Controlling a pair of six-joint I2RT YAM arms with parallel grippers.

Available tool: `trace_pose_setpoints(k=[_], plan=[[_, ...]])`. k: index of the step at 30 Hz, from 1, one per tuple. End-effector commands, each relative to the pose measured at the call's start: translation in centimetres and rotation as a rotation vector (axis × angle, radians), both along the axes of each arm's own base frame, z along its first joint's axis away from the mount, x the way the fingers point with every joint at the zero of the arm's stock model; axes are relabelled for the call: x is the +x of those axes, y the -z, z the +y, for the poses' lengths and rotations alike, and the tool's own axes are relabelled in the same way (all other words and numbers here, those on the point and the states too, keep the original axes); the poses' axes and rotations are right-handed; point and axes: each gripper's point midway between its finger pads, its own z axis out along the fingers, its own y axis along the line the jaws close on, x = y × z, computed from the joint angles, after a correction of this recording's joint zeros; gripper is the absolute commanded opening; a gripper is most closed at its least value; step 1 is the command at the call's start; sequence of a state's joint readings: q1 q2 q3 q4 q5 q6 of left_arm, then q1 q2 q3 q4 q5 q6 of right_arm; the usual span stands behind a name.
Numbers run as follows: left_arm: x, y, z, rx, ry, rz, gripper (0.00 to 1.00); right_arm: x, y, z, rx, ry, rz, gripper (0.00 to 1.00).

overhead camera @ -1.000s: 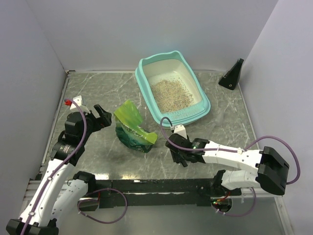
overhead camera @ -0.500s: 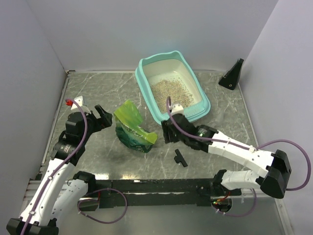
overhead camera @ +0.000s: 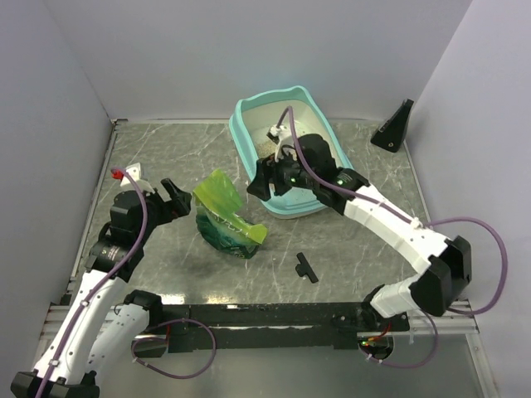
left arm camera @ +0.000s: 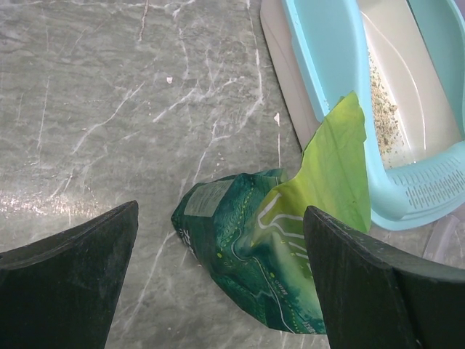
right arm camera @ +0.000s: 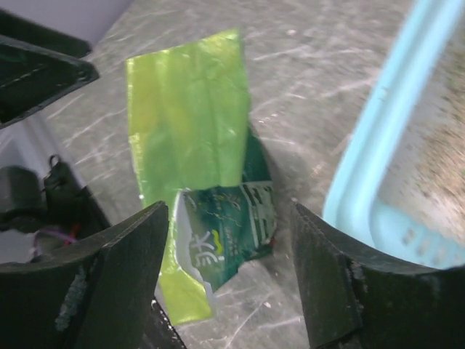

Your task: Fill the litter box with clean litter

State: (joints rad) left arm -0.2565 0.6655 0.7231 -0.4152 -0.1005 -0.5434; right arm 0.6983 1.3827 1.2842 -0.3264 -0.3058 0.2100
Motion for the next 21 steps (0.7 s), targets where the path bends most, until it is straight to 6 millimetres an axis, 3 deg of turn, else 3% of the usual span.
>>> trace_pose_setpoints(k=[1,11,21], plan=[[0.1,-1.1,-0.4,-0.020,0.024,-0.046,0.99,-0.7,-2.9,3.2,0.113,-0.223,-0.049,0.79],[-0.1,-1.2,-0.8,-0.027,0.050,-0.051,0.99,2.4,0.7,5.9,0.142,-0.279,0.020,0.83],[-0.1,-1.2,-1.0,-0.029,0.059,-0.051,0.99,3.6,0.9,7.6,0.214,-0.362,-0.028,0.85]])
